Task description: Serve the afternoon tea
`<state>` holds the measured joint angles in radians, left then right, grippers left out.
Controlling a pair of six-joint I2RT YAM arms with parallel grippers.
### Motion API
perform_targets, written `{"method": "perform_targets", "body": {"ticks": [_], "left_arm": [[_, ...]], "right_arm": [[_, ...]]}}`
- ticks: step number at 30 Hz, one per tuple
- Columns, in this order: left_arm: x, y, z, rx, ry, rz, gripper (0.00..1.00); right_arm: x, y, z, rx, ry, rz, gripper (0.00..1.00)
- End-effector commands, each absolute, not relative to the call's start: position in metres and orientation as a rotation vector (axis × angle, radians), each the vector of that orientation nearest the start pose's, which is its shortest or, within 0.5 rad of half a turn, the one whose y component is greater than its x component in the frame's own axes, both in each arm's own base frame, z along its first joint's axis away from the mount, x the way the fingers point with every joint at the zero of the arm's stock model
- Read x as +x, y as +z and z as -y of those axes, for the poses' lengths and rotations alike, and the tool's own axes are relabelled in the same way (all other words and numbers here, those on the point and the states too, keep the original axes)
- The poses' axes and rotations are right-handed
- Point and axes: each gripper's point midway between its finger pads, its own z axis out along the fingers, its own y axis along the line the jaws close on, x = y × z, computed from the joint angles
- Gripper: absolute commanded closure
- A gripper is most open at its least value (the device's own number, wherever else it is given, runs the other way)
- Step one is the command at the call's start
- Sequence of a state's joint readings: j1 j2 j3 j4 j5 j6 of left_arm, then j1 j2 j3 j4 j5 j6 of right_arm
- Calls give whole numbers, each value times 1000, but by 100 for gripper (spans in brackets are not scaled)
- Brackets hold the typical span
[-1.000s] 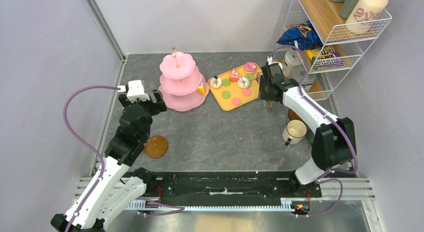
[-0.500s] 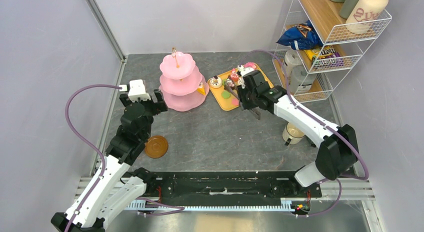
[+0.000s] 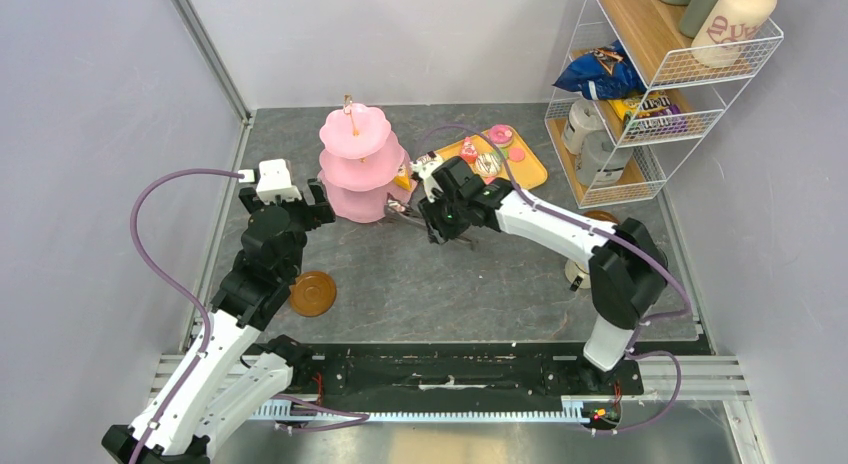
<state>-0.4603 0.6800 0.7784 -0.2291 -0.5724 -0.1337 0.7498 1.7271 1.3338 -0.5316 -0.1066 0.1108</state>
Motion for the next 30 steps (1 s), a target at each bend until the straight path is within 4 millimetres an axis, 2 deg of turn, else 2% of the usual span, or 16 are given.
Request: {"method": "perform_targets", "body": {"ticks": [1,7,13,25,30], "left_arm": [[284,304,39,-193,7,-1629,6],[284,305,39,-191,4,-1627,6],[284,305,39,-191,5,-1626,6],[284,305,40,-191,2,-1626,6],[284,305,40,-189,2,-1627,6]], "right_arm": [[311,146,-357,-919,601,-2246,64],[321,149,-391,-969,645,-2192,64],[333,137,-416,-1012,664,-2176,63],[349,106,-435,-1060,644,-2192,58],[353,105,-436,-1059,632,-2190,46]]}}
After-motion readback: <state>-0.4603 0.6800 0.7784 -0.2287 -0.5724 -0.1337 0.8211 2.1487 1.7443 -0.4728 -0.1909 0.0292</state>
